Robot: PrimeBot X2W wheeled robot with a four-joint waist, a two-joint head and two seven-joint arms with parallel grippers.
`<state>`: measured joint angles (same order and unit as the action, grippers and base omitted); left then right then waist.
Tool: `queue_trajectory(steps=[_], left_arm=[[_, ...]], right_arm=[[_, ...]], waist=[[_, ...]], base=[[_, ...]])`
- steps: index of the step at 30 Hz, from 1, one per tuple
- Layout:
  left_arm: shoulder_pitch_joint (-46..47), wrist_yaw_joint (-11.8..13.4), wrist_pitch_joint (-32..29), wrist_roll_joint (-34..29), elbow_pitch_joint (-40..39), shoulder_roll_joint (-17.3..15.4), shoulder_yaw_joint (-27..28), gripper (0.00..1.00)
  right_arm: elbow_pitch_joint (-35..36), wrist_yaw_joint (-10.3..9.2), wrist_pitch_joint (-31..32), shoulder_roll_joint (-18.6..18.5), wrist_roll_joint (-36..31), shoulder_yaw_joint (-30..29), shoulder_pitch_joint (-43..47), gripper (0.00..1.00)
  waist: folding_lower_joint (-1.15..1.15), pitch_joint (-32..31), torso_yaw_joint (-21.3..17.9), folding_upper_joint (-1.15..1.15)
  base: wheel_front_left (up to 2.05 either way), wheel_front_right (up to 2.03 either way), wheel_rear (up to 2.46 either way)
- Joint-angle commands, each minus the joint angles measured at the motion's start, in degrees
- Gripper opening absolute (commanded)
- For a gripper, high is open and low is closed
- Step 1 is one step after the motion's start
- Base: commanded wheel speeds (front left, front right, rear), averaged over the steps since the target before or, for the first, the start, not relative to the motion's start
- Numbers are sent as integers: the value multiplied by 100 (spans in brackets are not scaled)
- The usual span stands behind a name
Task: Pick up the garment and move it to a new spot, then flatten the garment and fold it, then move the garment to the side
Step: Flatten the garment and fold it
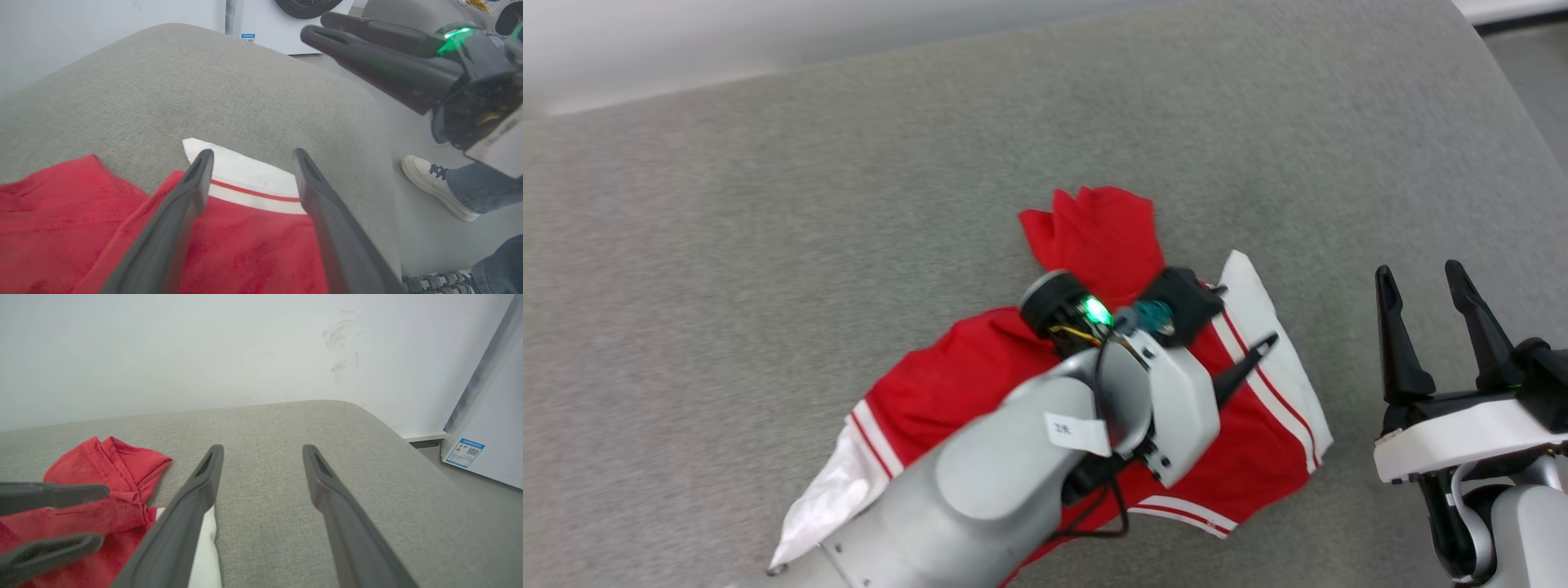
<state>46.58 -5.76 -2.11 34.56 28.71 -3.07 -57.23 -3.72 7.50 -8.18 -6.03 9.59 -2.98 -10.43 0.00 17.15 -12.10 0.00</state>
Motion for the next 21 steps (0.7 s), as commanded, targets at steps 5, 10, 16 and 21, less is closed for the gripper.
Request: queue_trajectory(steps=[5, 10, 16, 21], left_arm=[[95, 261, 599, 51, -58, -365, 467, 100], [-47, 683, 1300, 8, -370, -991, 1045, 100], [-651, 1447, 1697, -231, -1156, -1988, 1835, 100], [-1676, 1864, 1729, -86, -1941, -2642, 2410, 100]], right_arm=[[78, -2, 134, -115, 41, -35, 151, 100], [165, -2, 265, -197, 69, -53, 298, 100], [297, -2, 350, -223, 93, -136, 460, 100], [355, -2, 350, -194, 120, -141, 600, 100]], waist=[[0, -528, 585, 0], [0, -796, 925, 0], [0, -959, 1168, 0], [0, -1023, 1255, 0]], base=[[0, 0, 0], [0, 0, 0], [0, 0, 0], [0, 0, 0]])
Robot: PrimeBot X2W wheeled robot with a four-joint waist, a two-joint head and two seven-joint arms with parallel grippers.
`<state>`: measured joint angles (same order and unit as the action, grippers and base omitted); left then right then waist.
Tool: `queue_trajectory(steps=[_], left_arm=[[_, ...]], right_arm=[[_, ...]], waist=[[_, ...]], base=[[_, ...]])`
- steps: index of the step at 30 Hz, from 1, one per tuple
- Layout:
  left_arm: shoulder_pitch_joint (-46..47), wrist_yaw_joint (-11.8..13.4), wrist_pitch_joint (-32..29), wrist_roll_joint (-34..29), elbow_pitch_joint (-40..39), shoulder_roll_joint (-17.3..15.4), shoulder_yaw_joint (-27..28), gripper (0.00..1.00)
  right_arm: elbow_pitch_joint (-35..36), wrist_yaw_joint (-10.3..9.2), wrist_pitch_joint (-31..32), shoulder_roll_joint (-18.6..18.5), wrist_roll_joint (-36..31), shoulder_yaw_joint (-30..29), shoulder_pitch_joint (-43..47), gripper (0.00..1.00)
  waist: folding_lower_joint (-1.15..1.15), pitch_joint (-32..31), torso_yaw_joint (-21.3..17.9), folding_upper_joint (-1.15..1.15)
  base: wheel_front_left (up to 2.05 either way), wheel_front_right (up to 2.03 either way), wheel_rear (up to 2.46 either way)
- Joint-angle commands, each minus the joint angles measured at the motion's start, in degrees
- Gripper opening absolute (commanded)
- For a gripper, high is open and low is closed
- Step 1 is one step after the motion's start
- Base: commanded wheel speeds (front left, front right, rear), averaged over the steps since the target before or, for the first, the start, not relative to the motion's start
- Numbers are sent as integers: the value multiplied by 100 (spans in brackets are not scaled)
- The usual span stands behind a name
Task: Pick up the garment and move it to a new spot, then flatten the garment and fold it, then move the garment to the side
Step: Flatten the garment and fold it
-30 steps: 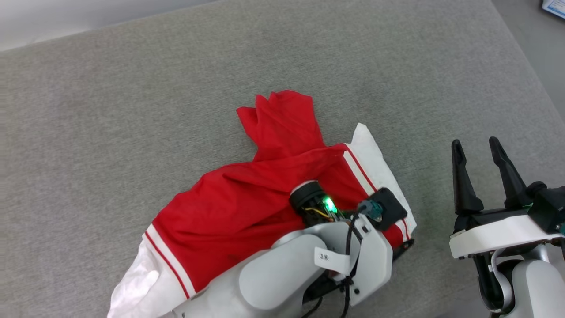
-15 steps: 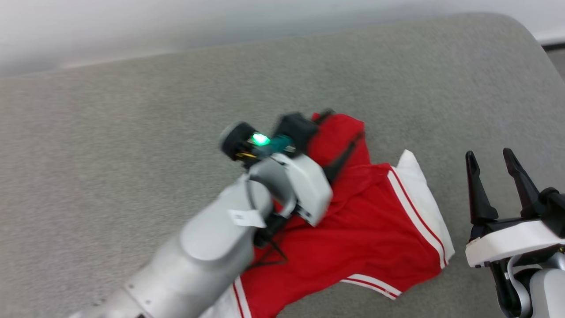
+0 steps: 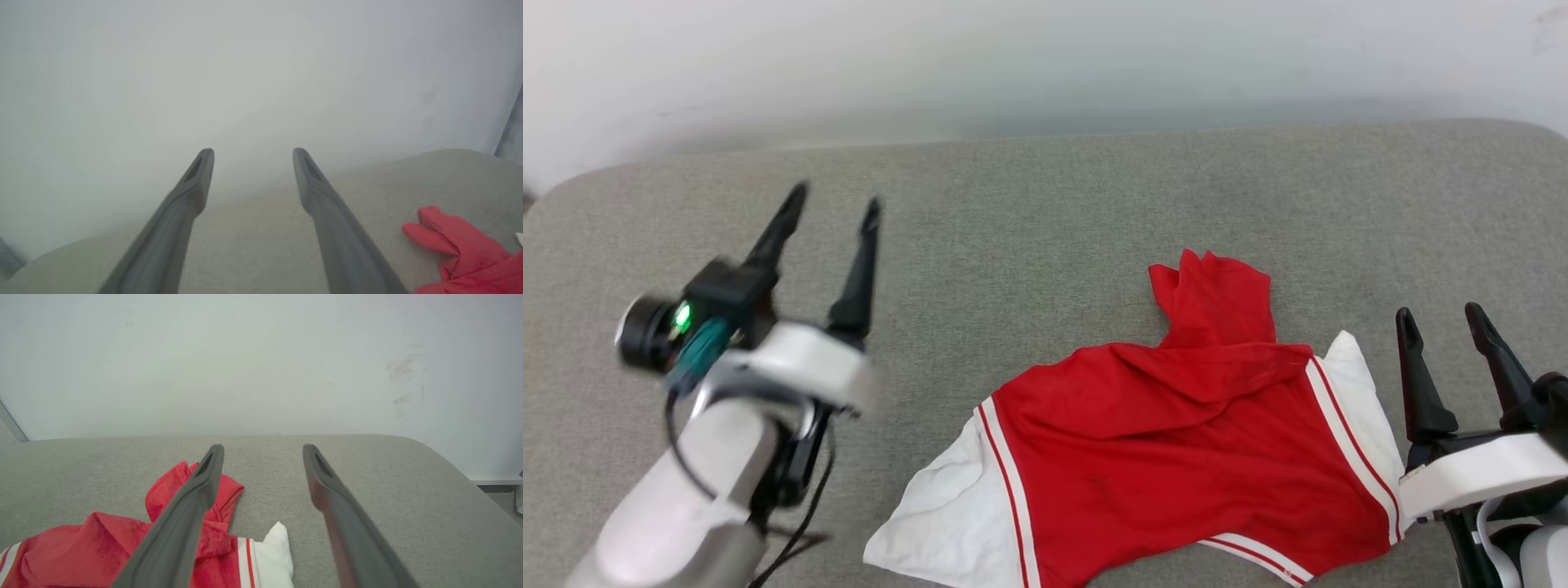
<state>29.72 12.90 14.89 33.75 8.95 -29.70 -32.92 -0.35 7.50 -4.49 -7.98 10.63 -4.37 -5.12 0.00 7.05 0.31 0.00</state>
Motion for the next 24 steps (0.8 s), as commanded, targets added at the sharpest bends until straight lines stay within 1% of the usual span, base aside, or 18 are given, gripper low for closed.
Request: queue_trajectory(steps=[1, 3, 5, 9, 12, 15, 19, 22, 24], left_arm=[[-214, 56, 32, 38, -129, -61, 73, 100], [-670, 160, 37, 96, -457, -205, 239, 100], [-1106, 231, 34, 99, -758, -283, 419, 100], [-1910, 321, 29, 122, -1230, -191, 725, 100], [-2396, 285, 30, 130, -1440, -77, 798, 100], [-2683, 200, 25, 182, -1507, -46, 735, 100], [-2771, 116, -409, 329, -1655, -165, 600, 100], [-2775, 39, -1062, 414, -1831, -376, 388, 100], [-2821, 49, -1598, 454, -1948, -563, 216, 100]], right_arm=[[22, -2, -26, 9, 32, 0, 104, 100], [31, -3, -42, 15, 39, -12, 148, 100], [40, -2, -53, 28, 57, -13, 196, 100], [31, -2, -73, 40, 100, -4, 283, 100], [16, -2, -101, 52, 101, -8, 337, 100], [8, -2, -105, 54, 110, -1, 333, 100], [22, -2, -88, 27, 122, 12, 300, 100], [43, -2, -73, 17, 110, 33, 249, 100], [38, -2, -68, 11, 103, 46, 237, 100]], waist=[[0, -22, 24, 0], [0, -35, 43, 0], [0, -44, 58, 0], [0, -56, 81, 0], [0, -57, 88, 0], [0, -37, 91, 0], [0, 26, 93, 0], [0, 119, 72, 0], [0, 187, 54, 0]], base=[[0, 0, 0], [0, 0, 0], [0, 0, 0], [0, 0, 0], [0, 0, 0], [0, 0, 0], [0, 0, 0], [0, 0, 0], [0, 0, 0]])
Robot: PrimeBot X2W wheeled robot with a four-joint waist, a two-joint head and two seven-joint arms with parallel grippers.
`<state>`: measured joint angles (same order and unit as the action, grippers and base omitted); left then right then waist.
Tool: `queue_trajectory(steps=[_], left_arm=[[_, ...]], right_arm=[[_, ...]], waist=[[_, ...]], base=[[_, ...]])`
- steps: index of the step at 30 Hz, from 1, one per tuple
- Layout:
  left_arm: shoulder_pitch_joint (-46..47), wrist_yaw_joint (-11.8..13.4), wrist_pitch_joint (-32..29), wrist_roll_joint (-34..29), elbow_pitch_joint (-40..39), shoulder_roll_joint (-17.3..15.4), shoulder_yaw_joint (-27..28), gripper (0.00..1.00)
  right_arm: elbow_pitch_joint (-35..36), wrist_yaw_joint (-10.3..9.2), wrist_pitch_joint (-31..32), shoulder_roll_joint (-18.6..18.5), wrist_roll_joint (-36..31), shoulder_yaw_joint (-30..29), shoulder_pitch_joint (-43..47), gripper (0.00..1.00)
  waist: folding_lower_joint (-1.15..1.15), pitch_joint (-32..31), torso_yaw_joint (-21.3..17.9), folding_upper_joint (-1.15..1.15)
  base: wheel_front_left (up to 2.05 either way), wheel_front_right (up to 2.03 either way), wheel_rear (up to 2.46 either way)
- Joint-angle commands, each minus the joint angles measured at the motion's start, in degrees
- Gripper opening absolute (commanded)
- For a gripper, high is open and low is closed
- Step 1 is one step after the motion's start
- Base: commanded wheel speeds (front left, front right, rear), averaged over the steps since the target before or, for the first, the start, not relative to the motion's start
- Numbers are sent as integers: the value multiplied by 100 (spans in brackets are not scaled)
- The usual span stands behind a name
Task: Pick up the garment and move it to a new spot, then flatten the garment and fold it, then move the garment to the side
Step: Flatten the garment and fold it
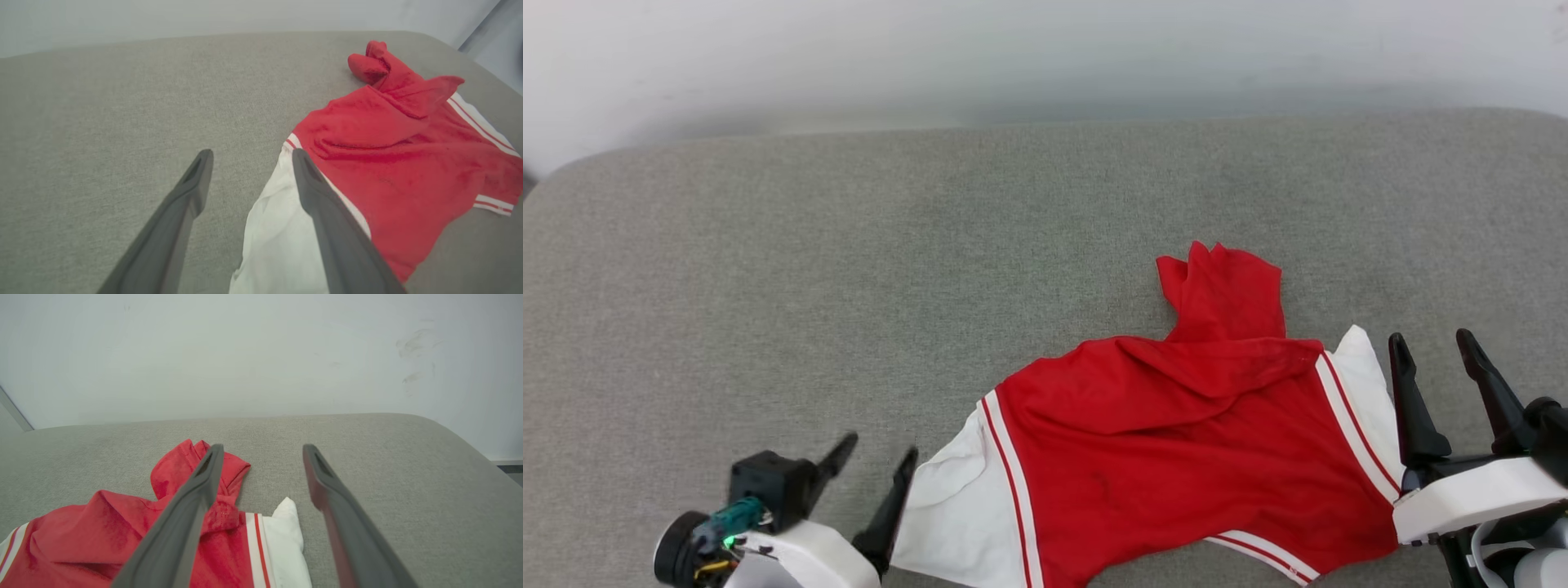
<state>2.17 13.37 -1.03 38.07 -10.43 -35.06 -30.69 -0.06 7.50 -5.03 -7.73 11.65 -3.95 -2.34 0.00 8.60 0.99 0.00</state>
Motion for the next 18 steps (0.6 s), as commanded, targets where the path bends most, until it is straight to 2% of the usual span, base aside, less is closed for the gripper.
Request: queue_trajectory(steps=[1, 8, 18], left_arm=[[-93, 4, -258, 52, -81, -113, -77, 100], [-193, 284, -1517, 110, -354, -512, -367, 100], [58, 529, -1887, -34, 230, -445, -478, 100]], right_arm=[[10, -2, -18, -15, 0, 12, -49, 100], [-15, -2, -61, 12, -14, 38, -111, 100], [3, -2, -69, 23, -56, 63, -227, 100]], waist=[[0, 67, -23, 0], [0, 310, -89, 0], [0, 609, -136, 0]], base=[[0, 0, 0], [0, 0, 0], [0, 0, 0]])
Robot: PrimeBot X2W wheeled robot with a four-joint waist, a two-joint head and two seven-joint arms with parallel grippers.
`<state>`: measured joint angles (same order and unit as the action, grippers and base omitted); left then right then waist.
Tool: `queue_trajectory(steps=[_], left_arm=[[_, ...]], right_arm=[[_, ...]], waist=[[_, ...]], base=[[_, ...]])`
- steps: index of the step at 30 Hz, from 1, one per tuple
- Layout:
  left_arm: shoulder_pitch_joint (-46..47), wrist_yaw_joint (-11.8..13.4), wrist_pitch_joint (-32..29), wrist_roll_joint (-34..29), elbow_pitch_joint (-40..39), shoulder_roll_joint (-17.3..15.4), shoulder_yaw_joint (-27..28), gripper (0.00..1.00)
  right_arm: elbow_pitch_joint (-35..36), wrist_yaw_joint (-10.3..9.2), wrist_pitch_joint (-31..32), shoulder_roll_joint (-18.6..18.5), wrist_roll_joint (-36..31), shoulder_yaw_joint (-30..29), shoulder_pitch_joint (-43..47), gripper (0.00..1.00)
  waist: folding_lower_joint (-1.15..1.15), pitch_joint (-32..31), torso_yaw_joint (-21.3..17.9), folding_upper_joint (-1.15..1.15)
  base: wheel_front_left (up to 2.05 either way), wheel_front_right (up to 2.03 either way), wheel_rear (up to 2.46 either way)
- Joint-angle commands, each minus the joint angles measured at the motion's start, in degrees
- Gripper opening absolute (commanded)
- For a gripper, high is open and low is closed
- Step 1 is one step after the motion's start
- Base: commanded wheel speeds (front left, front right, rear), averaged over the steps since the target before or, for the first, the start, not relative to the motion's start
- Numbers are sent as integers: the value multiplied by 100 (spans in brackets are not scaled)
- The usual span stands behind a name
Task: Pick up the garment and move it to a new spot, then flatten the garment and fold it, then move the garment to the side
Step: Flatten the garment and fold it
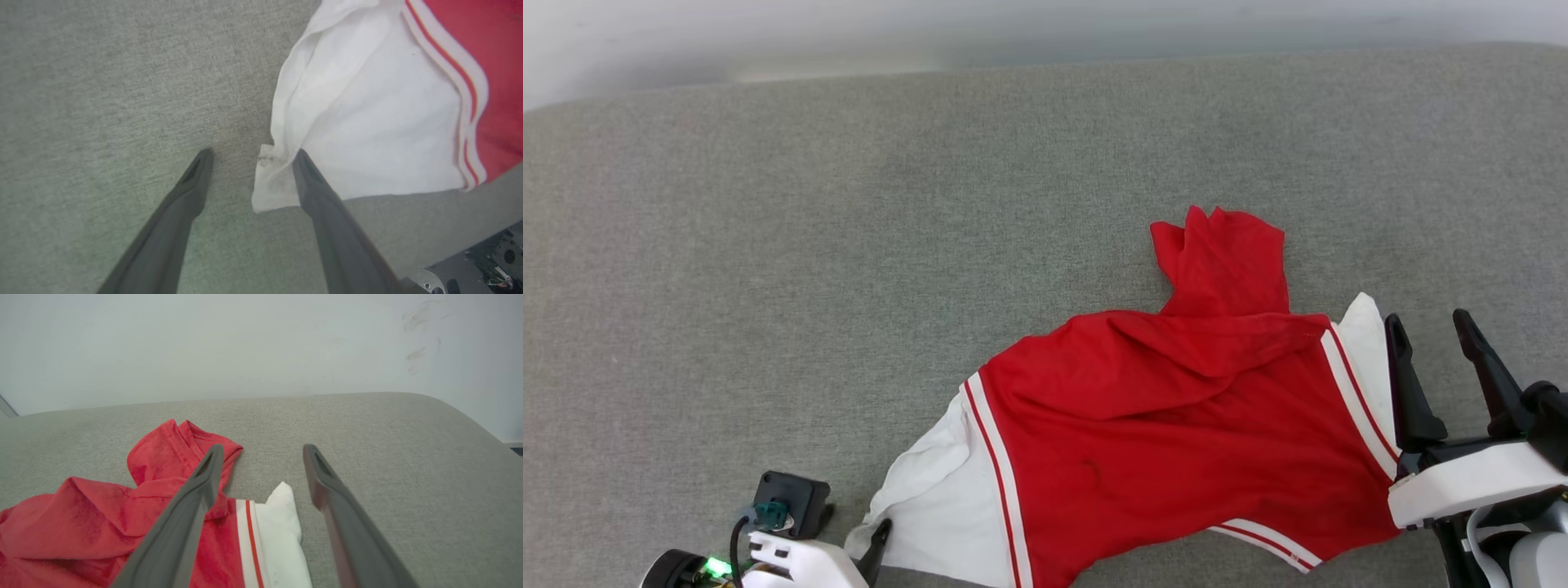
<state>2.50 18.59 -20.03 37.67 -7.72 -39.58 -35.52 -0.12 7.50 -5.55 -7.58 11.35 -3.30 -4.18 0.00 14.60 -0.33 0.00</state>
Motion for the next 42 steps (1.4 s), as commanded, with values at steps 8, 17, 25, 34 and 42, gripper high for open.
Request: queue_trajectory(steps=[8, 17, 25, 34, 42], left_arm=[[91, -320, -289, 224, 688, 259, -311, 100], [437, -205, 600, 141, 968, 511, 116, 0], [441, 165, 1438, 235, 520, 382, 932, 0], [-352, 525, 1333, 393, -327, -135, 1285, 0], [-734, 609, 1097, 478, -901, -299, 1217, 0]], right_arm=[[55, -3, -13, -9, -48, -24, -120, 100], [-2, -2, 52, -47, -81, -75, -53, 100], [-36, -2, 397, -188, -54, 66, 104, 100], [325, -2, 2067, -416, 183, 281, 594, 100], [1259, -2, 4478, -458, 470, 164, 1139, 100]], waist=[[0, 206, -40, 0], [0, 29, 15, 0], [0, -350, 45, 0], [0, -519, 60, 0], [0, -441, 196, 0]], base=[[0, 0, 0], [0, 0, 0], [0, 0, 0], [0, 0, 0], [0, 0, 0]])
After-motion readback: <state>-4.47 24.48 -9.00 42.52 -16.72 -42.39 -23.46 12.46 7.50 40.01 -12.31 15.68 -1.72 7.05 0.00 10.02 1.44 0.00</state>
